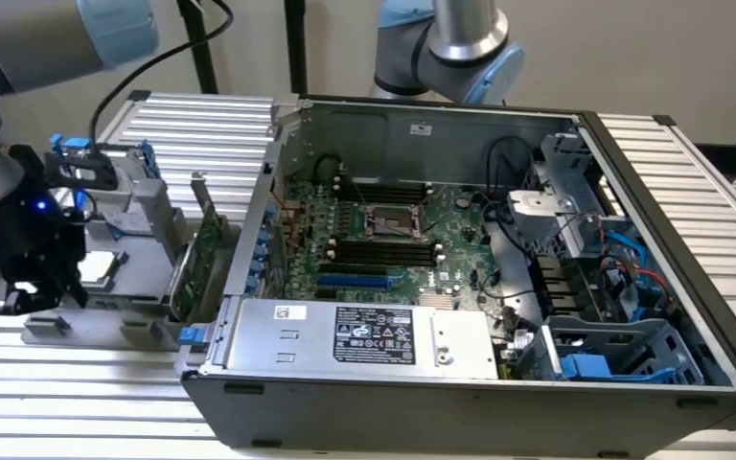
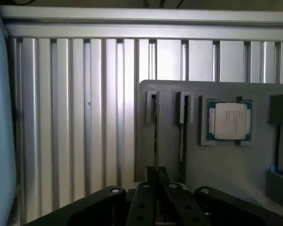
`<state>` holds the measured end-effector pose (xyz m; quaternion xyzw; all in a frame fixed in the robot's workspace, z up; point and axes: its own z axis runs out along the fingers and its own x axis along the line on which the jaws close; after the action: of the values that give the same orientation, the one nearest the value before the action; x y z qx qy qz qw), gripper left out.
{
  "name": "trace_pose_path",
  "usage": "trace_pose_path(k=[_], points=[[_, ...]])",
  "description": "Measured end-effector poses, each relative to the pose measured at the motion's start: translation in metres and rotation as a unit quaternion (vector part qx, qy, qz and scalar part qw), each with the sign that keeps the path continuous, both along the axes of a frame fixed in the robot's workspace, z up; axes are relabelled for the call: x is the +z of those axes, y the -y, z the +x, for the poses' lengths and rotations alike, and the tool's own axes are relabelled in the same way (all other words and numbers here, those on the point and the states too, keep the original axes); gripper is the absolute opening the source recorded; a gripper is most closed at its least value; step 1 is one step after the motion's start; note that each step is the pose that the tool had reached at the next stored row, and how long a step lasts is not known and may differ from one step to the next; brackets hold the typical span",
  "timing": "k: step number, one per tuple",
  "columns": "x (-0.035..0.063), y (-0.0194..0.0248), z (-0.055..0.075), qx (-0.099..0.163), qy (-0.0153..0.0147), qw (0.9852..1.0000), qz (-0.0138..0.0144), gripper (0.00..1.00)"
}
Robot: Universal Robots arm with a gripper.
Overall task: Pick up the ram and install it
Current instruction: 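Pick up the ram and move it above insertion slot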
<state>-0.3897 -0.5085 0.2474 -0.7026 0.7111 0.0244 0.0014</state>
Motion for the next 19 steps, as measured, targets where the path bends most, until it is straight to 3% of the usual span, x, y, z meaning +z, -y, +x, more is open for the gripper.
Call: trace_pose_path(k=[13, 19], points=[[0.041, 0.0, 0.004, 0.0, 0.0011, 1.0, 0.0, 0.0], [0.0555, 0.0, 0.011, 0.0, 0.0013, 1.0, 0.0006, 0.0]])
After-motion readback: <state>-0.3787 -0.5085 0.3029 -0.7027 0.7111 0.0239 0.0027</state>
